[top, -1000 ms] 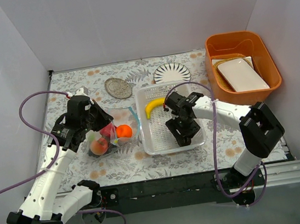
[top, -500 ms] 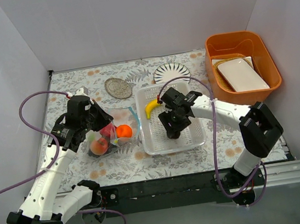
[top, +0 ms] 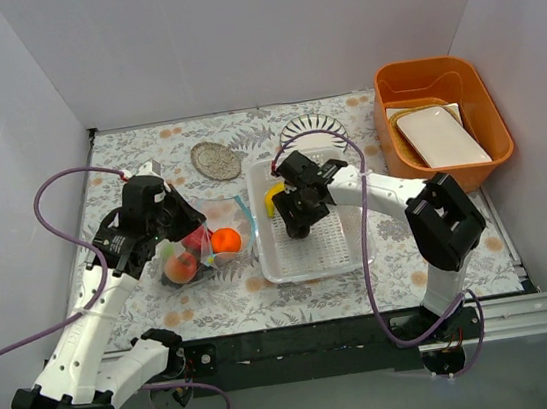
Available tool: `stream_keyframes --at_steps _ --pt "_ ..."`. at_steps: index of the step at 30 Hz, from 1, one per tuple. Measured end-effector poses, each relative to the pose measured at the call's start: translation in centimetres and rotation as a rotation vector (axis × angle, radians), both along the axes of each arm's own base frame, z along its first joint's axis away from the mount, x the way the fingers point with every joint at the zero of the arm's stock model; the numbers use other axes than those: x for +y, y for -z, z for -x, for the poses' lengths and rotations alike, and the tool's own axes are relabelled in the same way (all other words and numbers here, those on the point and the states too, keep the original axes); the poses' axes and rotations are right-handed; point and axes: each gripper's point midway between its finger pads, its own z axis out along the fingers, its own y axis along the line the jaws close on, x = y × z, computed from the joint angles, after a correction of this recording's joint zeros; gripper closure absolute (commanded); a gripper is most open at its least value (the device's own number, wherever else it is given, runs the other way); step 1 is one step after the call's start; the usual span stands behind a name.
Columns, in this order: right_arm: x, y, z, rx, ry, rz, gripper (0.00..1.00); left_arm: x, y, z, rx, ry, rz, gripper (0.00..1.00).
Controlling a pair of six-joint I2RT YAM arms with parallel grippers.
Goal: Place the food in the zip-top bag and seal the zipper
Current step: Pick up the fake fruit from the bin.
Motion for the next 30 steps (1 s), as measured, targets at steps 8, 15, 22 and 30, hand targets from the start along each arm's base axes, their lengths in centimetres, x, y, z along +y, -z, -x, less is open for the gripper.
stream_keyframes --at_steps 8,15,22,30 --pt "0.1 1.1 -0.4 0.009 0.005 0.023 0.15 0.1 0.0 0.1 0.001 0.001 -0.004 1.0" --pt "0.8 0.5 -1.3 -0.01 0.008 0.015 0.13 0.1 0.0 0.1 0.001 0.001 -0.004 1.0" --pt "1.6 -1.1 -2.8 -0.057 0.015 0.004 0.18 0.1 0.0 0.0 0.001 0.001 -0.005 1.0" --pt "0.7 -0.2 -2.4 -0.041 0.023 0.045 0.28 0.1 0.1 0.1 0.001 0.002 -0.008 1.0"
